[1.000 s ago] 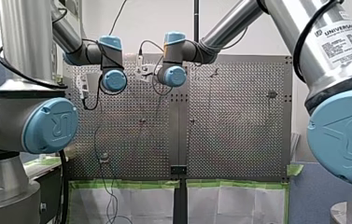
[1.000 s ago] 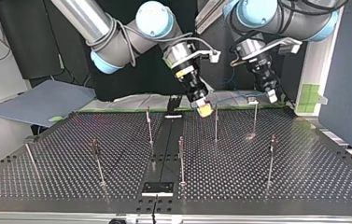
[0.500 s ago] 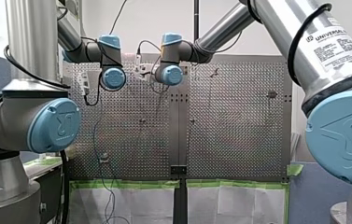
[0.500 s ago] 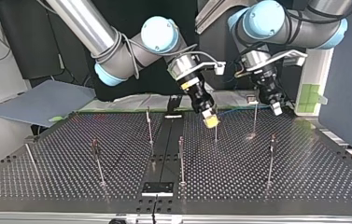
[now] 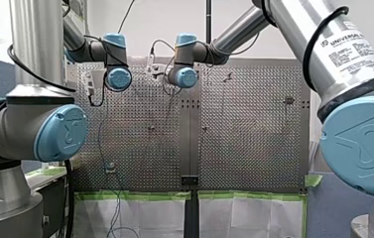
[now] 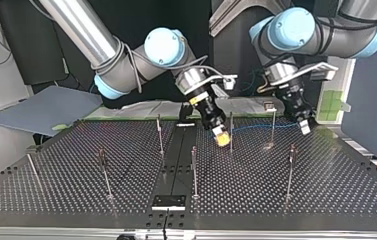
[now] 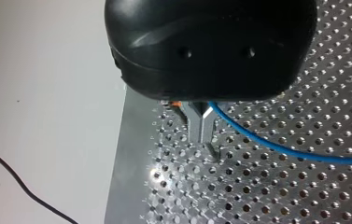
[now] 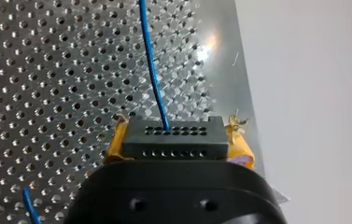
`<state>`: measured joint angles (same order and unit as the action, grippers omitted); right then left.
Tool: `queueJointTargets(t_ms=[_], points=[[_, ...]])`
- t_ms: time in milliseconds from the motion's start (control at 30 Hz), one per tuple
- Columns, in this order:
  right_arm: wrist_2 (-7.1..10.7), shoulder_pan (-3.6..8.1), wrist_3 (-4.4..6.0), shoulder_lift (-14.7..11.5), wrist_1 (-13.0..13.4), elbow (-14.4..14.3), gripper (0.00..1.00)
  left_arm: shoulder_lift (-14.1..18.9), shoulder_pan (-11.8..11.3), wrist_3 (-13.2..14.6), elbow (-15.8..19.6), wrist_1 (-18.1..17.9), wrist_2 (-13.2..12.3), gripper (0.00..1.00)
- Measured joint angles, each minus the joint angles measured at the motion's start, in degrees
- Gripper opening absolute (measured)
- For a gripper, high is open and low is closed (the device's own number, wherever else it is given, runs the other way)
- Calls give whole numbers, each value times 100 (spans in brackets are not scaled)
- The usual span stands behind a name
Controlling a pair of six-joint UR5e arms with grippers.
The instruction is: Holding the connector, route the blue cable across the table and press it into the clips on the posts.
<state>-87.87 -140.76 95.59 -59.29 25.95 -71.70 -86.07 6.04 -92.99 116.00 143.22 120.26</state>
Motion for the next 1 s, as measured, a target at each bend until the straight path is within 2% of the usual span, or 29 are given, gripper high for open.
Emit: queueJointTargets(t_ms=[233,467,700,1000], points=[[29,25,13,142,-20,4,0,-6,-90,-32,-59,23,-154,0],[115,29,14,164,-19,22,0,-85,-189,-56,-105,-8,-386,0],[195,27,14,170,-27,114,0,-154,-308,-149,-129,-91,-475,0],[242,41,14,277,-67,248,0,-389,-494,-191,-255,-142,-656,0]])
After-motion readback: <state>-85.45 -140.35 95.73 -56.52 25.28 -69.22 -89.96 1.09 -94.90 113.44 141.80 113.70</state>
